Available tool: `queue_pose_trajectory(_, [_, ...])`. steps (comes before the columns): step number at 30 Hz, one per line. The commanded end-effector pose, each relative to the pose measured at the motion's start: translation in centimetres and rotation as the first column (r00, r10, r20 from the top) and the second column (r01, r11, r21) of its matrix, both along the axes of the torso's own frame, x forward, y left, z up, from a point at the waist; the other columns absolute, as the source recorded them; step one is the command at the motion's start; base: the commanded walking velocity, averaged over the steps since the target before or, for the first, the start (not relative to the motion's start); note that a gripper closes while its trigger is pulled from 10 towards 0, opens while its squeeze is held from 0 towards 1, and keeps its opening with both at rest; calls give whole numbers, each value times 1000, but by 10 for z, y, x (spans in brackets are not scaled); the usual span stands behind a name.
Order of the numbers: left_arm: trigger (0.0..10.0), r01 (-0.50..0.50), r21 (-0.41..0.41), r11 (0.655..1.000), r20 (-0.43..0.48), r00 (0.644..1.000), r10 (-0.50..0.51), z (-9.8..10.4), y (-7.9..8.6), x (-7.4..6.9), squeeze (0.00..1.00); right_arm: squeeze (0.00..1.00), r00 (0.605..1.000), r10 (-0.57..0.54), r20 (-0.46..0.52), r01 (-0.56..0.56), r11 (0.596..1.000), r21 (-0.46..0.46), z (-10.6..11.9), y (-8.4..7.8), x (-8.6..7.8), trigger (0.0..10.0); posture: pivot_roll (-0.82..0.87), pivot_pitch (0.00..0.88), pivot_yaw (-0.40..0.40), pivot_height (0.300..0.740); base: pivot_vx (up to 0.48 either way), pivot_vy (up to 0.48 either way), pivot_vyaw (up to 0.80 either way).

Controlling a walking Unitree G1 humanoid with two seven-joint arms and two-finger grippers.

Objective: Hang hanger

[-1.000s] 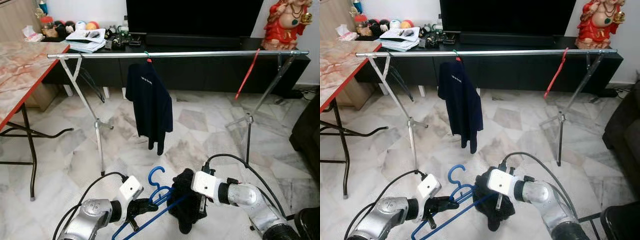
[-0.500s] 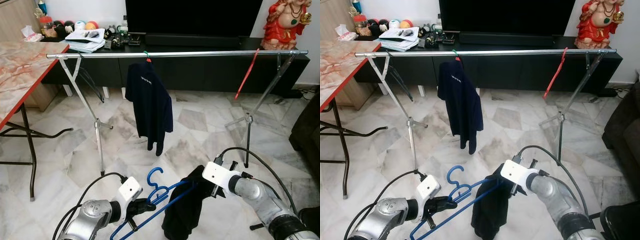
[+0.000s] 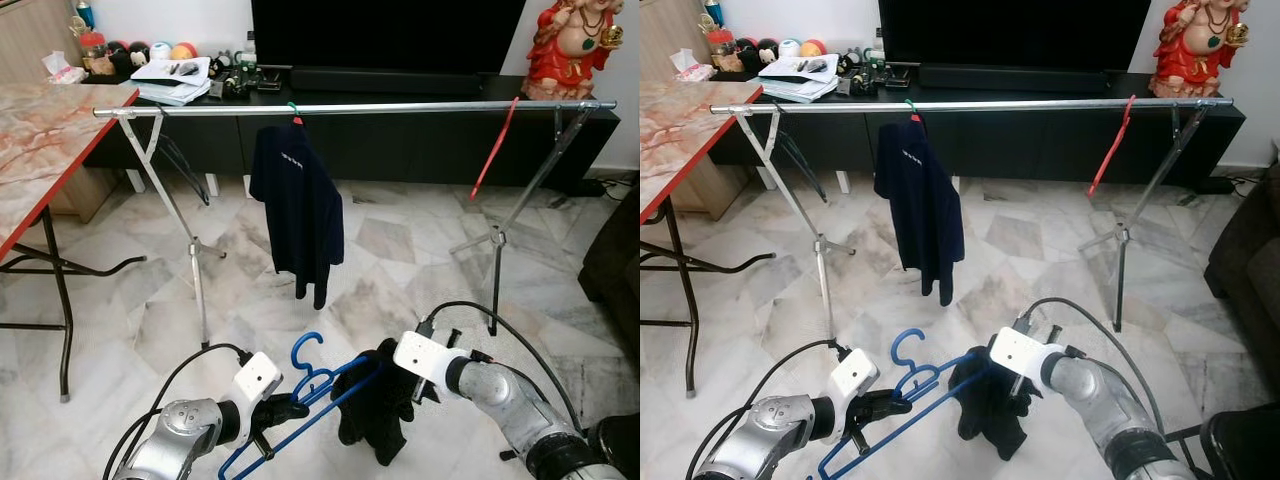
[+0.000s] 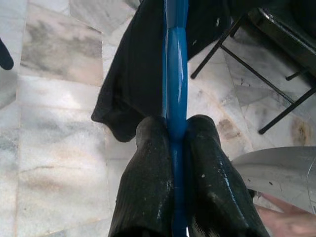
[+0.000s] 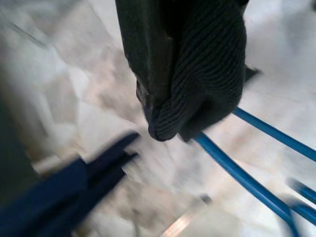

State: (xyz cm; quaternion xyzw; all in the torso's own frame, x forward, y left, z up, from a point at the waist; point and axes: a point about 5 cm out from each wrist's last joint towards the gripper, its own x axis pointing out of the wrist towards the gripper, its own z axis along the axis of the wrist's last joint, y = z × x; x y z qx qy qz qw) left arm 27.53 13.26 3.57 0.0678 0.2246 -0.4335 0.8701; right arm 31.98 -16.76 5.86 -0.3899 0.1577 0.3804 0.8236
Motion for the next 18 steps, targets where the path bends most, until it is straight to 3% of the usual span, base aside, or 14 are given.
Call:
queue_pose_trajectory(1, [10000, -3, -16, 1000, 19, 1000, 4, 5, 0, 4, 0, 0, 996, 84, 0, -84, 994, 75, 8, 12, -3, 10000, -35, 87, -12, 740, 0, 0, 0])
queue_pose_trajectory(8, [10000, 11, -60, 998, 10, 1000, -11, 8, -4, 3, 0, 0, 985, 168, -23, -165, 981, 100, 13, 16, -8, 10000, -36, 87, -14, 740, 0, 0, 0])
queue_pose_trajectory(13, [10000, 10, -60, 998, 4, 1000, -10, 7, 1, 1, 0, 0, 991, 119, 62, -119, 993, -10, 22, -2, 3, 10000, -34, 87, -17, 740, 0, 0, 0])
queue_pose_trajectory(18, [10000, 8, -65, 998, -1, 1000, -8, 7, 2, 0, 0, 0, 987, 105, 121, -97, 993, -73, 30, -8, 10, 10000, -34, 87, -18, 740, 0, 0, 0])
